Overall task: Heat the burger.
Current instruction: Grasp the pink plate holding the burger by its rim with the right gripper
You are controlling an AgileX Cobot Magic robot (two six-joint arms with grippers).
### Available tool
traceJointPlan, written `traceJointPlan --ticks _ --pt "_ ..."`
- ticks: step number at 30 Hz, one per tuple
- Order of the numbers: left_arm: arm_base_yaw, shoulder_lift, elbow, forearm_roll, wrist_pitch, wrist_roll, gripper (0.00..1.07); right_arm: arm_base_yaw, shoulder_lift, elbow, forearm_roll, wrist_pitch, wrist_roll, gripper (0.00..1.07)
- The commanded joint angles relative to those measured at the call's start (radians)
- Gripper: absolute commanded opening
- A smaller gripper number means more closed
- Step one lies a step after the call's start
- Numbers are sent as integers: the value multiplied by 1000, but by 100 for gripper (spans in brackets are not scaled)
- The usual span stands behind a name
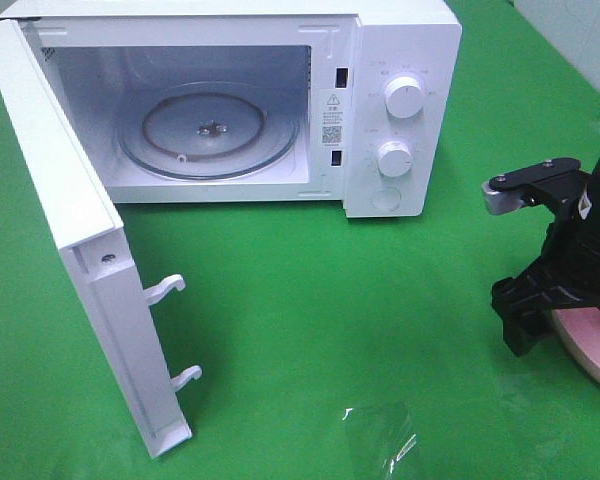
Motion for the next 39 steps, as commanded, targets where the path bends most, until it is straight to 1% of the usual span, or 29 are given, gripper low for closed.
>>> traceJointPlan --ticks 1,7,13,22,28,29,30,31,32,33,34,35,37,38,39 --pt "-6 -16 0 -6 -14 -1 100 -5 39 7 -1 -25 -8 91" --pt "-6 -16 0 -6 -14 -1 100 -5 96 7 -1 -66 4 89" --pt "-6 -16 0 -6 -14 -1 100 -40 128 7 5 -95 5 86" --pt "-6 -16 0 -6 -14 -1 100 -40 176 7 2 -128 5 84" --pt "-6 -16 0 -6 -14 -1 100 -40 180 7 3 -134 14 79" --pt "-6 -16 0 -6 -14 -1 100 -40 180 7 0 -127 18 74" --pt "-6 -16 0 -6 -14 -1 100 -40 180 7 -5 -120 24 66" --pt "-6 -16 0 -6 -14 -1 100 -40 180 7 -5 -120 24 66" --pt "-6 -16 0 -6 -14 -1 100 -40 180 7 -14 -118 29 61" --pt "-6 -16 0 -6 -14 -1 100 -40 180 7 -14 -118 29 61" --pt "-6 -16 0 -6 -14 -1 100 -40 180 7 -34 -118 33 51" --pt "-6 -16 0 -6 -14 -1 100 -40 180 7 -34 -118 33 51" --pt "-6 -16 0 -6 -14 -1 100 -40 180 7 -68 -118 32 28" --pt "-6 -16 0 -6 -14 -1 100 -40 180 7 -68 -118 32 28" --pt "-6 -16 0 -6 -14 -1 100 -40 180 7 -70 -117 31 15"
